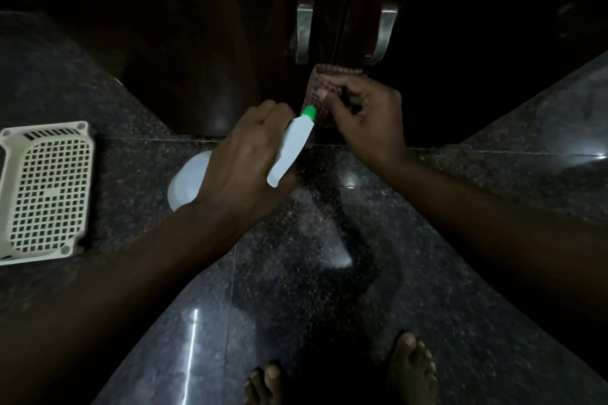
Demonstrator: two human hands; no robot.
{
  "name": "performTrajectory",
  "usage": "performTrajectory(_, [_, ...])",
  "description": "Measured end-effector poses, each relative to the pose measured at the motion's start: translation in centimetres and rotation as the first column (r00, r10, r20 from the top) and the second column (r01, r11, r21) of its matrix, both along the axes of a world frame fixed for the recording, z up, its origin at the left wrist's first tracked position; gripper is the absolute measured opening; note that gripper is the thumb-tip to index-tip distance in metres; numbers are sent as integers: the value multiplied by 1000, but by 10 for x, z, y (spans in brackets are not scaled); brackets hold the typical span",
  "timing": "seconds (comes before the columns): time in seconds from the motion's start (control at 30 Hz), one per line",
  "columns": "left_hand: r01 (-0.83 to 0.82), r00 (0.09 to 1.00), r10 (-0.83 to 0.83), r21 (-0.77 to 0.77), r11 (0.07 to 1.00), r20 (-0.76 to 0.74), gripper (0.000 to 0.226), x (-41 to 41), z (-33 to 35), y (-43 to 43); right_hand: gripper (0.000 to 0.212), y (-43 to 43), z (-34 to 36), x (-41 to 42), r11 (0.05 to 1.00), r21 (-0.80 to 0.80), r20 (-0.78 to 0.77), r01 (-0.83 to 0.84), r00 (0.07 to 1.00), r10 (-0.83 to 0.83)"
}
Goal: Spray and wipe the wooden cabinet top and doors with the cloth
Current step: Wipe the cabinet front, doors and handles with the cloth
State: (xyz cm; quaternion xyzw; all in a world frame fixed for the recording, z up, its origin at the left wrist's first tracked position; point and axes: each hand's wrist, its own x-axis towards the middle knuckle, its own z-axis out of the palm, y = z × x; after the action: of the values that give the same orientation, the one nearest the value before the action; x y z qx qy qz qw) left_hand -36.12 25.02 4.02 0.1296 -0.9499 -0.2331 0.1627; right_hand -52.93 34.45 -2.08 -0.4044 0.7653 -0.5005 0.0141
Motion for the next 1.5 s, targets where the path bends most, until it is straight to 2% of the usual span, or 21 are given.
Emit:
performTrajectory(0.07, [17,1000,-18,-30,999,-10,20,4,-1,1,22,-2,-14,2,996,83,33,-36,999,33])
performTrajectory(0.13, [-14,1000,14,3,1000,14,18,7,-3,-1,23,-4,-24,4,988,145,86,-56,995,44])
performTrajectory(0.2, [-40,999,39,38,999,30,18,8,-7,-3,24,-5,-20,7,990,140,135,-30,991,11])
performTrajectory(0.4, [-37,999,38,58,998,-14,19,5,-9,-3,24,-9,27,17,982,-119,216,146,969,-118])
performTrajectory(0.57, [-48,998,51,74,996,-34,20,5,-5,-6,23,-11,45,26,948,-258,231,188,964,-128])
performTrajectory(0.63, [-72,997,74,66,995,-34,17,6,-2,-9,21,-13,52,24,945,-298,168,139,982,-91])
performTrajectory(0.77, [-102,993,105,59,993,-52,16,8,4,-16,20,-19,65,23,962,-272,-89,4,996,-29])
performTrajectory(0.93, [-133,988,136,49,990,-72,19,10,8,-22,24,-23,59,19,994,-87,-385,-69,922,31])
performTrajectory(1.03, [-143,986,146,42,989,-77,16,11,6,-24,24,-18,36,20,996,34,-449,-80,889,86])
performTrajectory(1.1, [-156,984,160,51,986,-75,15,12,6,-24,26,-15,20,19,993,64,-386,-102,915,119])
performTrajectory(1.3, [-179,981,182,55,982,-65,22,11,6,-24,28,-11,14,15,996,-18,-163,-83,983,79])
performTrajectory(1.4, [-185,979,192,81,979,-76,22,10,8,-23,26,-5,18,23,997,-70,-5,-17,1000,17])
performTrajectory(1.5, [-180,979,183,44,983,-86,20,9,9,-22,25,4,24,33,992,-108,115,59,992,-46])
